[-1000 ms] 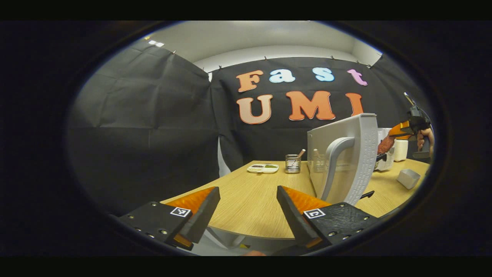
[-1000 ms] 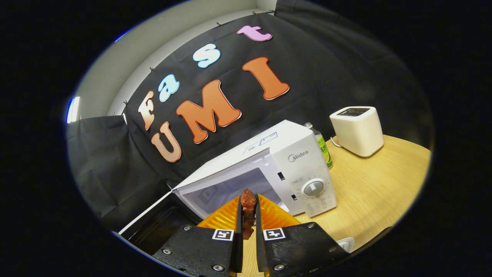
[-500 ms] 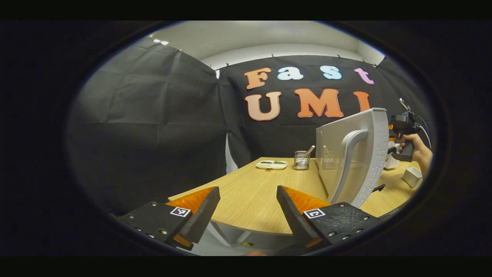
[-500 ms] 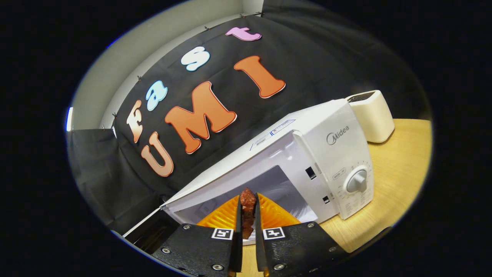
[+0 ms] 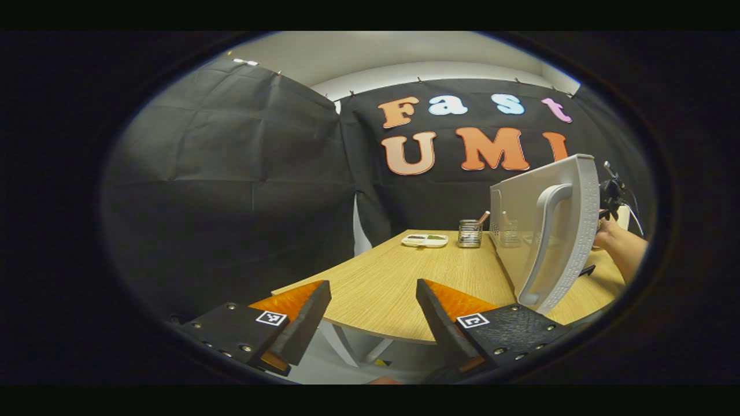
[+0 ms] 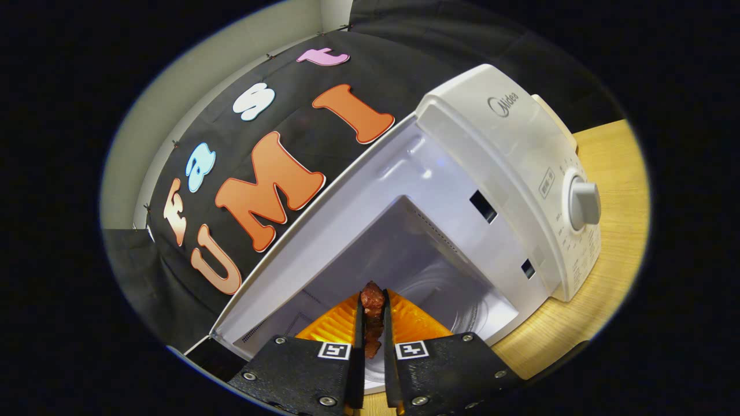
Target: Open the microwave oven with the left hand, put the food in, and close the microwave oven.
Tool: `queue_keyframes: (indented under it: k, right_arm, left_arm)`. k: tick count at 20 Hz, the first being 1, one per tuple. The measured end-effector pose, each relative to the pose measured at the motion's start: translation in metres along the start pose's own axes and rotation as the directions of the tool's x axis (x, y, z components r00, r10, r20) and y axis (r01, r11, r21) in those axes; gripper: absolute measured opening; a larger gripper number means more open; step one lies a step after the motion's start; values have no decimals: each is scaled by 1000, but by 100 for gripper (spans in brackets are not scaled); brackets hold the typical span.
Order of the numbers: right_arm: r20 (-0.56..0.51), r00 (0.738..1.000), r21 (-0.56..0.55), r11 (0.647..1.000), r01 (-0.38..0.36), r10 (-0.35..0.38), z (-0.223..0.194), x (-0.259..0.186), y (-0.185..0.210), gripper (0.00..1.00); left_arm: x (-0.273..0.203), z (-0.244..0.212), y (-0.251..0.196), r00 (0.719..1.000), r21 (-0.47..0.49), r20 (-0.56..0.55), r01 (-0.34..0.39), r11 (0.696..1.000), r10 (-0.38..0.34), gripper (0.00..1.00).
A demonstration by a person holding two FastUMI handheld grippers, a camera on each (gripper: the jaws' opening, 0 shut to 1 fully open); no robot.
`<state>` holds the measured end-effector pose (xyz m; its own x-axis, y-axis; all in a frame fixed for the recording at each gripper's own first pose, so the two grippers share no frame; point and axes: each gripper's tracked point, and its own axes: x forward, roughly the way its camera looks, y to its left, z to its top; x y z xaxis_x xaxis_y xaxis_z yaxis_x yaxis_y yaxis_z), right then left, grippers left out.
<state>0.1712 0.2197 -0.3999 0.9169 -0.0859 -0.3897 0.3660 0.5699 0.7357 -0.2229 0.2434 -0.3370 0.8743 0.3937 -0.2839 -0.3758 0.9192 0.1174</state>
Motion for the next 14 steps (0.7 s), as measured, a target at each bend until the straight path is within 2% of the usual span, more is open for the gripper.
queue_keyframes:
  k: [6, 11, 14]
  right_arm:
    - [-9, 999, 72, 996, 52, -52, -35, 33, -12, 14]
    - [21, 995, 114, 989, 90, -93, -42, 45, -12, 14]
    - [-1, 992, 80, 989, 123, -123, -55, 52, -15, 19]
  left_arm:
    - [-4, 3, -9, 1000, 8, 2, 14, 1000, -14, 90]
    - [-8, 8, -7, 1000, 36, 3, 4, 999, -4, 90]
    - [-12, 15, -13, 1000, 54, 16, 13, 998, -14, 90]
